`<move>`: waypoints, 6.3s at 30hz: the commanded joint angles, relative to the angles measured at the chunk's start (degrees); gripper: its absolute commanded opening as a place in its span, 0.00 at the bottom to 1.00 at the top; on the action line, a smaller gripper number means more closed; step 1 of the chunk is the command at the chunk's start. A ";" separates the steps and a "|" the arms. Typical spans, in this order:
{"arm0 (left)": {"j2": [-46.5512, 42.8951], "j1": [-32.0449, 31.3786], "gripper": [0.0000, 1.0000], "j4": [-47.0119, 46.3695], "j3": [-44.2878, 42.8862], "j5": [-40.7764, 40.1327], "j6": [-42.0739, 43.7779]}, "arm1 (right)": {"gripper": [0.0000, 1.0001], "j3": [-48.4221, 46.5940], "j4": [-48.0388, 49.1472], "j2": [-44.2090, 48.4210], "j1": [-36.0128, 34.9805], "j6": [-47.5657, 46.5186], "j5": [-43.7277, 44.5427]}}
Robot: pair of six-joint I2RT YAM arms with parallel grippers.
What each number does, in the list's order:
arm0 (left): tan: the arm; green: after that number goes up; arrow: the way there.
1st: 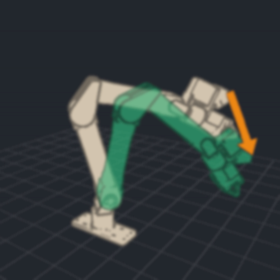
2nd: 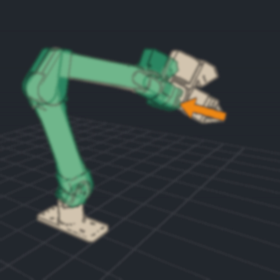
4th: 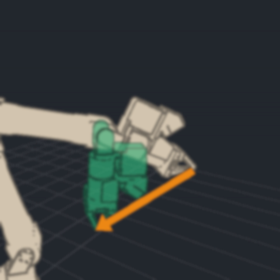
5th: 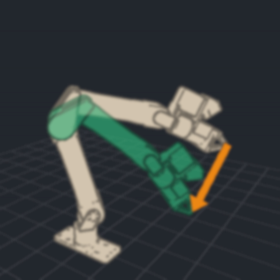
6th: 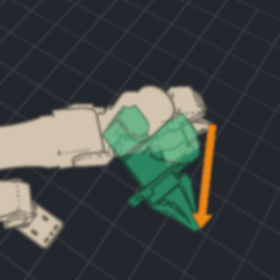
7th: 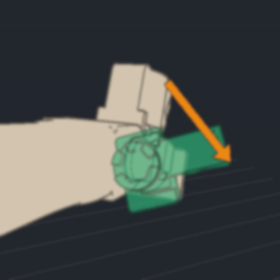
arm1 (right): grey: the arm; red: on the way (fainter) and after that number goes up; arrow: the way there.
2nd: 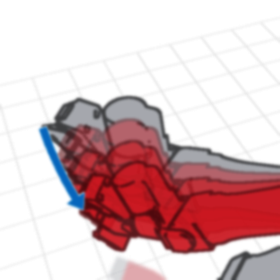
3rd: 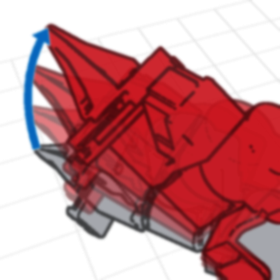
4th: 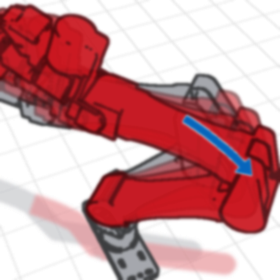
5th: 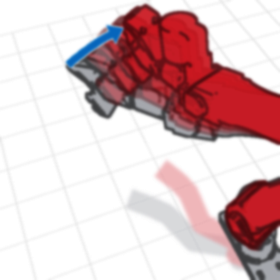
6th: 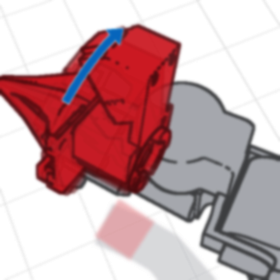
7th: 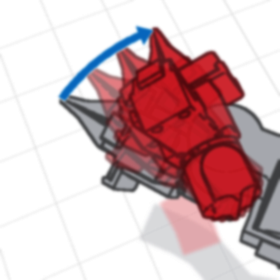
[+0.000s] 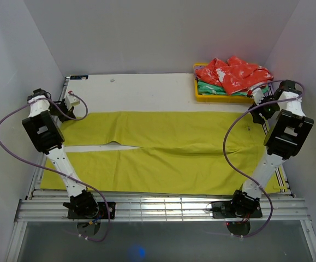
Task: Fold and stack the trousers
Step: Fold the trousers
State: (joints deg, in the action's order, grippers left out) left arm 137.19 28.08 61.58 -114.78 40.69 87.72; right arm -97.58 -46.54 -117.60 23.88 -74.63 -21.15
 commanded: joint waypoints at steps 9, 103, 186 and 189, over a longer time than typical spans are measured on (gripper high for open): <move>-7.10 1.02 0.00 -1.55 6.06 -0.17 -4.49 | 0.55 4.23 -5.31 -3.69 -0.59 -9.04 2.94; -4.12 -1.88 0.00 -10.41 -5.62 -2.98 -20.56 | 0.08 -20.62 -14.63 -12.75 -0.24 -9.06 -3.01; -26.18 10.25 0.00 -20.19 35.33 -13.79 -21.18 | 0.08 37.29 -1.44 21.36 19.10 -25.66 2.51; -26.44 10.16 0.00 -20.71 33.49 -12.56 -23.56 | 0.08 35.45 -2.58 21.27 19.10 -24.86 1.20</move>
State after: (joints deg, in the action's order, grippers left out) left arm 112.01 38.44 42.17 -78.54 25.02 67.18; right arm -60.77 -49.30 -96.84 42.74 -100.38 -19.66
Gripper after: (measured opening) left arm 0.006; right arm 0.086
